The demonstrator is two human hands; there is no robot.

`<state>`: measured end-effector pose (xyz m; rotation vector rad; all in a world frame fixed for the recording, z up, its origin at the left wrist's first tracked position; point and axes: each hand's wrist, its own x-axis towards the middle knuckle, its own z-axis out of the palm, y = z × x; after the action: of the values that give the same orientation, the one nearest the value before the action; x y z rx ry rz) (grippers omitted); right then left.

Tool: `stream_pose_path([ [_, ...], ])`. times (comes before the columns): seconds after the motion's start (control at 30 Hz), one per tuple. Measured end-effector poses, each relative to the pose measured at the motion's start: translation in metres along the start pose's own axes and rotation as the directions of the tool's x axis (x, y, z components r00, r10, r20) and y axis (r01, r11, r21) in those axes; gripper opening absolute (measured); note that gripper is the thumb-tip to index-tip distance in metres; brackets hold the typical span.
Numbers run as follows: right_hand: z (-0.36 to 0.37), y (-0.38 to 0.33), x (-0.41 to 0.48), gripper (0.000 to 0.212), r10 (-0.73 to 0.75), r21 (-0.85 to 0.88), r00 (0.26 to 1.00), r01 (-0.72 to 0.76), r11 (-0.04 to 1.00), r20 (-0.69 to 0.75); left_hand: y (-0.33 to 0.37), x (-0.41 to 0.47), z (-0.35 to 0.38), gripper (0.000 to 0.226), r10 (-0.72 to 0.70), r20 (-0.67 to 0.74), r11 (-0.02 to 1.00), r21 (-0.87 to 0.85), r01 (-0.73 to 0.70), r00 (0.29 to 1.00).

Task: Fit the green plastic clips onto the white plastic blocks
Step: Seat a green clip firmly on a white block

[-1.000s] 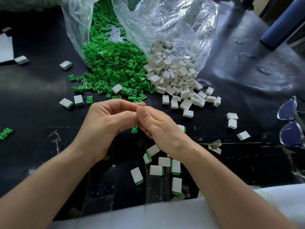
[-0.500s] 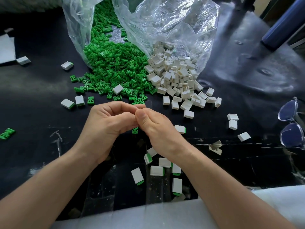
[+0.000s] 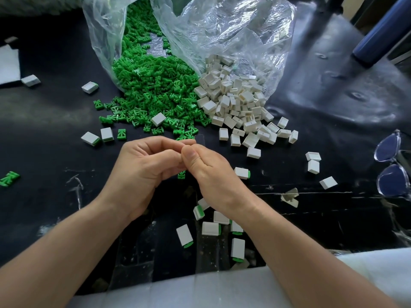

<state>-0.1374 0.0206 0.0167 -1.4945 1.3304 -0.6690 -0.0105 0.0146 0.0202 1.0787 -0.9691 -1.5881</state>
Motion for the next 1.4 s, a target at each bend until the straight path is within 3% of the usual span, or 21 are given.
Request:
stream_pose_path([
  [0.63, 0.000, 0.002, 0.000, 0.040, -0.015, 0.022, 0.999, 0.016, 1.000, -0.036, -0.001, -0.001, 0.001, 0.016, 0.014, 0.029, 1.000, -0.026, -0.013, 0.999],
  [1.07, -0.017, -0.006, 0.003, 0.054, 0.031, 0.314, 0.998, -0.046, 0.948, 0.054, 0.004, -0.002, 0.001, 0.015, 0.068, 0.130, 0.997, 0.021, -0.071, 0.989],
  [1.27, -0.019, -0.004, 0.005, 0.062, 0.040, 0.221, 0.999, -0.047, 0.974, 0.037, 0.004, -0.001, 0.000, 0.017, 0.070, 0.105, 0.995, 0.066, -0.077, 0.992],
  [1.4, -0.028, -0.002, 0.007, 0.052, 0.010, 0.113, 0.995, 0.001, 0.994, -0.098, 0.005, 0.001, -0.003, 0.017, 0.096, 0.006, 0.987, 0.132, -0.096, 0.995],
])
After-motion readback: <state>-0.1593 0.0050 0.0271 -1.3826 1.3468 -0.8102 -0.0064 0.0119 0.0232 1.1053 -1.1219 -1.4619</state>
